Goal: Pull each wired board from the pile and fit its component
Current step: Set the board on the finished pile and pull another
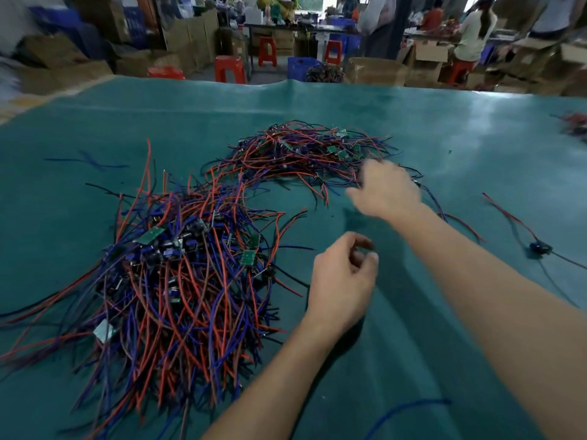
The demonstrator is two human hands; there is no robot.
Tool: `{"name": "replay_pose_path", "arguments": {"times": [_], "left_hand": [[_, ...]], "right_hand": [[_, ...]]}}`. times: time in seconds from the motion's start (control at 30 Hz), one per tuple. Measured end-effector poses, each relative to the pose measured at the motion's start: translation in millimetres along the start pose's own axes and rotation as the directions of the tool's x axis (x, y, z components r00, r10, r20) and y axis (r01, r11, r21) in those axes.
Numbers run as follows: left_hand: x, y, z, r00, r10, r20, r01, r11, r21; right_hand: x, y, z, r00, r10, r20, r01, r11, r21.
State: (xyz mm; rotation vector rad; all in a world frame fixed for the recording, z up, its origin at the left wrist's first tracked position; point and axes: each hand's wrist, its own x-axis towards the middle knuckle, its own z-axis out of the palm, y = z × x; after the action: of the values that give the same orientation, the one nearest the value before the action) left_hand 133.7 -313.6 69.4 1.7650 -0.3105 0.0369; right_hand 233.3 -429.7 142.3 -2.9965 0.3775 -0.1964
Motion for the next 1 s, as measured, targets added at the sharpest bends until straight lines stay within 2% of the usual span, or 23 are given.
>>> {"name": "replay_pose_path", "arguments": {"times": [0.03, 0.1, 0.27, 0.33, 0.4, 0.47, 0.63, 0.73, 0.8, 0.9, 0.97, 1.0], "left_hand": [[1, -1, 0, 1.000, -0.004, -0.008, 0.004, 1.000, -0.005], [2, -2, 1, 0.999, -0.026, -0.019, 0.026, 1.000, -0.008], [4, -3, 0, 0.994, -0.064, -0.090, 0.060, 0.997, -0.049], [5, -2, 0, 0.991, -0.080, -0.103, 0.073, 0.995, -0.064], [5, -2, 0, 0.991, -0.083, -0.100, 0.078, 0.995, -0.054], [6, -4, 0, 0.991, -0.087, -0.103, 0.082, 0.995, -0.051], [6, -7, 0, 0.991, -0.098, -0.092, 0.093, 0.994, -0.062], [7, -9, 0, 0.990, -0.092, -0.103, 0.086, 0.994, -0.061], [7, -9, 0, 0.990, -0.093, -0.108, 0.084, 0.993, -0.079], [6, -7, 0, 0.989, -0.088, -0.117, 0.074, 0.990, -0.117], [5, -7, 0, 0.989, -0.091, -0.118, 0.074, 0.987, -0.144], [4, -6, -1, 0.988, -0.100, -0.118, 0.080, 0.984, -0.157]], "right_hand": [[1, 18, 8, 0.995, 0.099, 0.016, -0.099, 0.995, -0.017], [0, 41, 19, 0.982, 0.182, 0.054, -0.182, 0.983, -0.015], [-10, 55, 21, 0.998, 0.066, 0.021, -0.068, 0.993, 0.098], [-15, 57, 20, 0.995, 0.080, -0.053, -0.070, 0.984, 0.163], [-16, 58, 23, 0.991, 0.095, -0.095, -0.082, 0.987, 0.138], [-10, 57, 31, 0.996, 0.068, -0.055, -0.065, 0.997, 0.053], [13, 55, 35, 0.997, 0.051, 0.050, -0.050, 0.999, -0.017], [8, 49, 26, 0.994, -0.030, 0.110, 0.036, 0.998, -0.060], [-8, 48, 21, 0.990, -0.093, 0.107, 0.089, 0.995, 0.043], [-49, 51, 11, 0.975, -0.204, 0.083, 0.160, 0.916, 0.367], [-78, 55, 2, 0.917, -0.347, 0.199, 0.140, 0.745, 0.652], [-89, 57, -3, 0.858, -0.437, 0.270, 0.091, 0.647, 0.757]]}}
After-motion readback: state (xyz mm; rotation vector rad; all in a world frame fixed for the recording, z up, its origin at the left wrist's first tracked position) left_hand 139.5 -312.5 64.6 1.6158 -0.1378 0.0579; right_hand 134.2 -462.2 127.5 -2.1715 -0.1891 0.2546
